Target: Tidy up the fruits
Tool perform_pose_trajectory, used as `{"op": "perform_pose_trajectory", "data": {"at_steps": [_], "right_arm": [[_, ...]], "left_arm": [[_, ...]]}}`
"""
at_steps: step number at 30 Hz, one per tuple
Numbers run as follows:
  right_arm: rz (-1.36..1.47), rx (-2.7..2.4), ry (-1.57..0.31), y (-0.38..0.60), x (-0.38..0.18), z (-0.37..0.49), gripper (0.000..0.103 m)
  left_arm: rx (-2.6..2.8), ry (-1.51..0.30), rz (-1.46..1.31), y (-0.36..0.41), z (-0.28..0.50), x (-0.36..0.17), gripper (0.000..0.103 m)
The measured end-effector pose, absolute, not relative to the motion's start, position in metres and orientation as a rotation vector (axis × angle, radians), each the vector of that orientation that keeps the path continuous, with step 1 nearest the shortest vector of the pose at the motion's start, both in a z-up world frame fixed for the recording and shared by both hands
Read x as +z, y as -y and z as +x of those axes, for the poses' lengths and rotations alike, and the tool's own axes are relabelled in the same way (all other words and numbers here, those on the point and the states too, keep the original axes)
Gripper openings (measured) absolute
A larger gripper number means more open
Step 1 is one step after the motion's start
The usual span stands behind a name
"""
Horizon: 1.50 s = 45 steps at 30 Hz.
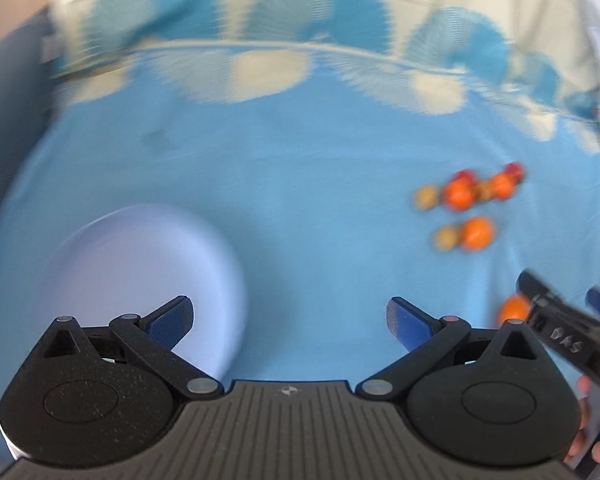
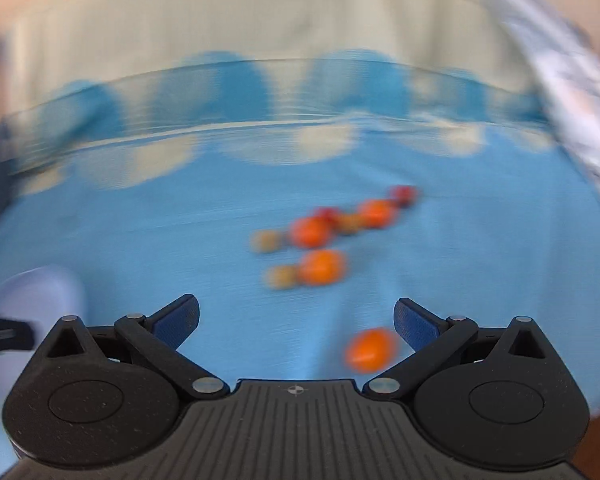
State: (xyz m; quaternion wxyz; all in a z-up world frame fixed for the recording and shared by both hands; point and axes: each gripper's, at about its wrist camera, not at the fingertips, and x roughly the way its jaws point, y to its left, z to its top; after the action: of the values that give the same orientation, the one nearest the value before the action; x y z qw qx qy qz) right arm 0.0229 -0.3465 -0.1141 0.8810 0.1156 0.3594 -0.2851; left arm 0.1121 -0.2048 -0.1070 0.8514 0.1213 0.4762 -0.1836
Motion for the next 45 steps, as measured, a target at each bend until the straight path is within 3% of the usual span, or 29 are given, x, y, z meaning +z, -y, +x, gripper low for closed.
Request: {"op": "perform_pose_trajectory", "data": {"at_steps": [5, 10, 18, 22, 26, 45], "right_arm": [[0.236, -0.677, -0.743, 0.415, -0.163, 0.040, 0.102], [0.301, -0.617, -0.758, 0.454, -0.211, 0.069, 0.102], [0.252, -0.613, -0.670, 0.452, -0.222, 0.080, 0.102], [0.249, -0.615, -0.669, 0.452, -0.221, 0.079, 0.102], [0.250, -0.616, -0.667, 0.451, -0.222, 0.077, 0.102], [0.246, -0.621, -0.664, 0.449, -0.221, 0.078, 0.102]], "left_arm": [[-0.385, -0.909, 0.400, 0.282, 0.151, -0.171, 0.103], [-0.433, -0.924, 0.392, 0.304, 0.187, -0.216, 0.103], [-0.474, -0.641, 0.238, 0.286, 0.168, -0.234, 0.103], [-0.496, -0.721, 0.270, 0.289, 0.170, -0.221, 0.103], [-0.545, -0.648, 0.256, 0.275, 0.155, -0.230, 0.103], [-0.543, -0.641, 0.243, 0.272, 0.149, -0.232, 0.103]]}}
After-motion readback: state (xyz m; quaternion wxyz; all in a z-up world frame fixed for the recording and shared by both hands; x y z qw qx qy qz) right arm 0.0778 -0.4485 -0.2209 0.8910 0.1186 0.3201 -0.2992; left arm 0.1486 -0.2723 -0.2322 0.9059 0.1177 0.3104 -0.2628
